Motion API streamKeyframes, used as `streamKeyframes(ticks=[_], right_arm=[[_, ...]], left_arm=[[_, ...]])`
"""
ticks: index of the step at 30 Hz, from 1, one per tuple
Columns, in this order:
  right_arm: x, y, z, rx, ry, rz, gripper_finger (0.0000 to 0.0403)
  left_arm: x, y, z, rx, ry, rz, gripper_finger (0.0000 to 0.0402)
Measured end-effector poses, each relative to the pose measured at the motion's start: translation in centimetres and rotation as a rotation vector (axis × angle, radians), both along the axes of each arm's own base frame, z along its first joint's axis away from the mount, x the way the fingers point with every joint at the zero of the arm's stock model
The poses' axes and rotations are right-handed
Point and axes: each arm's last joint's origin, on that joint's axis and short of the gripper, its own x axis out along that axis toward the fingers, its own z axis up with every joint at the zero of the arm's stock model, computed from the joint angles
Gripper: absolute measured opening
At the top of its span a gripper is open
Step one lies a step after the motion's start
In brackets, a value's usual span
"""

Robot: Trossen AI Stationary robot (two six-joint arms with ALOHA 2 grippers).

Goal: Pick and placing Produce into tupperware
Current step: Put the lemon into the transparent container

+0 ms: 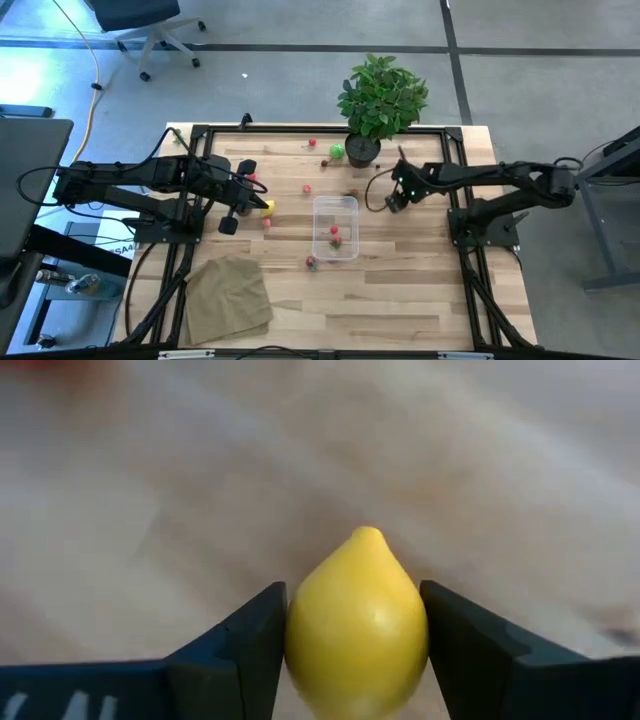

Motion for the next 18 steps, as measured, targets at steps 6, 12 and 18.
streamKeyframes(ticks=[6, 12, 18], right_arm=[[0.9, 2.5, 0.1, 0.078, -0.039, 0.201, 0.0190], [1.3, 4.5, 0.1, 0.085, -0.050, 0.420, 0.0190], [1.5, 5.5, 0.2, 0.030, -0.045, 0.556, 0.0190]], left_arm=[[0.0, 0.0, 0.0, 0.000, 0.000, 0.000, 0.0001], [0.0, 0.0, 0.0, 0.000, 0.000, 0.000, 0.0001], [0.0, 0.0, 0.0, 0.000, 0.000, 0.001, 0.0001]])
